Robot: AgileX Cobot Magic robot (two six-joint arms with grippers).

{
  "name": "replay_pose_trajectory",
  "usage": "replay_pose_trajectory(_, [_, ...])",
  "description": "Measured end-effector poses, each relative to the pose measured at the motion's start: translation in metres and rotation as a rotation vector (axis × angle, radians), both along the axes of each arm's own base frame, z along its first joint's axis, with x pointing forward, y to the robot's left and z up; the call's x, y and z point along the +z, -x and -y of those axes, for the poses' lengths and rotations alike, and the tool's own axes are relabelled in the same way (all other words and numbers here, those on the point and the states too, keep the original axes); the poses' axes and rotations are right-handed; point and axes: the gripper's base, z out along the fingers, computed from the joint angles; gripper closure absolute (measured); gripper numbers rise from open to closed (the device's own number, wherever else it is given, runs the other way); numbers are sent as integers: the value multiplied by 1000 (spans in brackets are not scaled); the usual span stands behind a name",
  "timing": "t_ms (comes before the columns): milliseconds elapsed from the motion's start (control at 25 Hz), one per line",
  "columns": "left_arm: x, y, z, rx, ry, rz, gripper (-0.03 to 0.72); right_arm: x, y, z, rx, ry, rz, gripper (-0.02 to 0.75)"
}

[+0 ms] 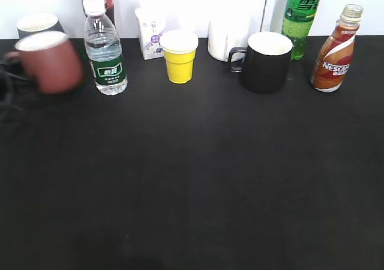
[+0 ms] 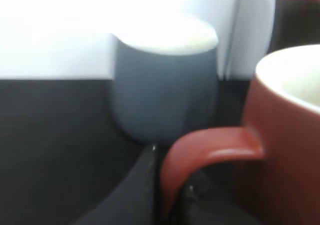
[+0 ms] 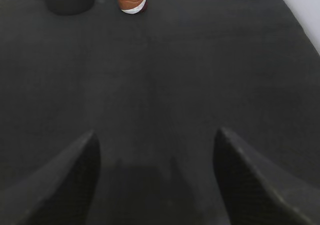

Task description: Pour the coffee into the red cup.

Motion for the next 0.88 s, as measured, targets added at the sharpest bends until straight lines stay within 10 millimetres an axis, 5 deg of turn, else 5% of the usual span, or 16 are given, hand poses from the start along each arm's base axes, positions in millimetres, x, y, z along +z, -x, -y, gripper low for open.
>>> replay_pose_trajectory(320, [22,80,14,-126,-19,42,638,0,0,0,2,-3,2,185])
replay_pose_trajectory(440, [32,98,24,-228,-54,68,638,17,-10,-4,25,-51,103,185])
replay_pose_trajectory(600, [33,102,32,-327,-87,75,638,25,-62,-2,1,-82,233,225])
replay_pose_trajectory(880, [33,102,32,-328,-87,75,638,-8,-150,6,-58,-46,367,247])
